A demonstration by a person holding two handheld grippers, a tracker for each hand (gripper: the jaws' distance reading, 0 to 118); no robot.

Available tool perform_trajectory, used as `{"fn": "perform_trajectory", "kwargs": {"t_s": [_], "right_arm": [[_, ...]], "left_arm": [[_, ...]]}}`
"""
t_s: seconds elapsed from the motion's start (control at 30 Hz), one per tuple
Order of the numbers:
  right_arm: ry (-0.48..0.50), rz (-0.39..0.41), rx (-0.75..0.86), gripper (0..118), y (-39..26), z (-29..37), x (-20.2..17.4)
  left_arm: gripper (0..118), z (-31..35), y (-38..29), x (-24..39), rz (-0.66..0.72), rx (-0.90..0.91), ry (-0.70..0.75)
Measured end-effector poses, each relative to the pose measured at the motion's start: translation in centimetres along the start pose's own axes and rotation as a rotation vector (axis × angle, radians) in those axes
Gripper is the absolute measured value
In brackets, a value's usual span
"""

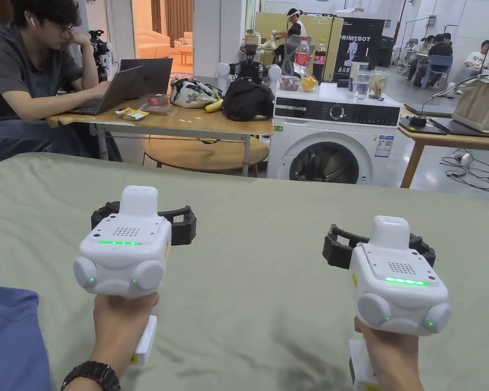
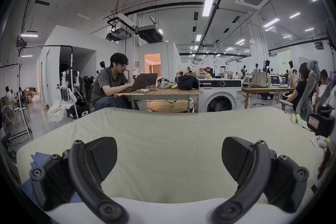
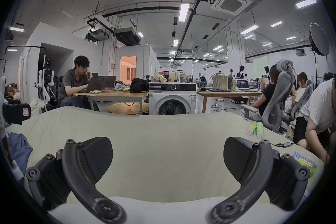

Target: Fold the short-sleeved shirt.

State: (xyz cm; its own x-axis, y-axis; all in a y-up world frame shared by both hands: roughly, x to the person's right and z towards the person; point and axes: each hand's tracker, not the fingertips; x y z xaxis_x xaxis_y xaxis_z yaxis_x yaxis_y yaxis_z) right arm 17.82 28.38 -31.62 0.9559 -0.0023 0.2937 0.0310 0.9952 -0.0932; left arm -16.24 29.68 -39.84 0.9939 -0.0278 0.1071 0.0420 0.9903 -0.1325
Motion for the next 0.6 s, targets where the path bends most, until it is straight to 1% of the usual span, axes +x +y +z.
{"fn": "perform_trajectory", "kwargs": {"t_s": [0.23, 0.33, 0.37, 0.47, 0.53, 0.6], "right_arm": [[-0.004, 0.030, 0.019, 118, -0.23, 0.56, -0.39], [0.002, 0.043, 0.021, 118, -0.39, 0.66, -0.55], [0.005, 0.044, 0.021, 118, -0.47, 0.69, -0.60], [0.019, 0.013, 0.010, 118, -0.65, 0.65, -0.55], [0.015, 0.015, 0.007, 118, -0.67, 0.61, -0.66], [0.007, 0.034, 0.016, 118, -0.72, 0.75, -0.84]], "left_arm": [[115, 0.23, -0.38, 0.05, -0.019, 0.007, 0.013], [115, 0.36, -0.59, -0.05, -0.010, 0.010, -0.008], [115, 0.33, -0.62, -0.01, -0.013, 0.006, -0.008], [115, 0.23, -0.77, 0.08, -0.029, -0.005, -0.008], [115, 0.41, -0.83, 0.10, -0.033, 0.002, -0.014], [115, 0.70, -0.82, 0.16, -0.039, 0.011, -0.010]]}}
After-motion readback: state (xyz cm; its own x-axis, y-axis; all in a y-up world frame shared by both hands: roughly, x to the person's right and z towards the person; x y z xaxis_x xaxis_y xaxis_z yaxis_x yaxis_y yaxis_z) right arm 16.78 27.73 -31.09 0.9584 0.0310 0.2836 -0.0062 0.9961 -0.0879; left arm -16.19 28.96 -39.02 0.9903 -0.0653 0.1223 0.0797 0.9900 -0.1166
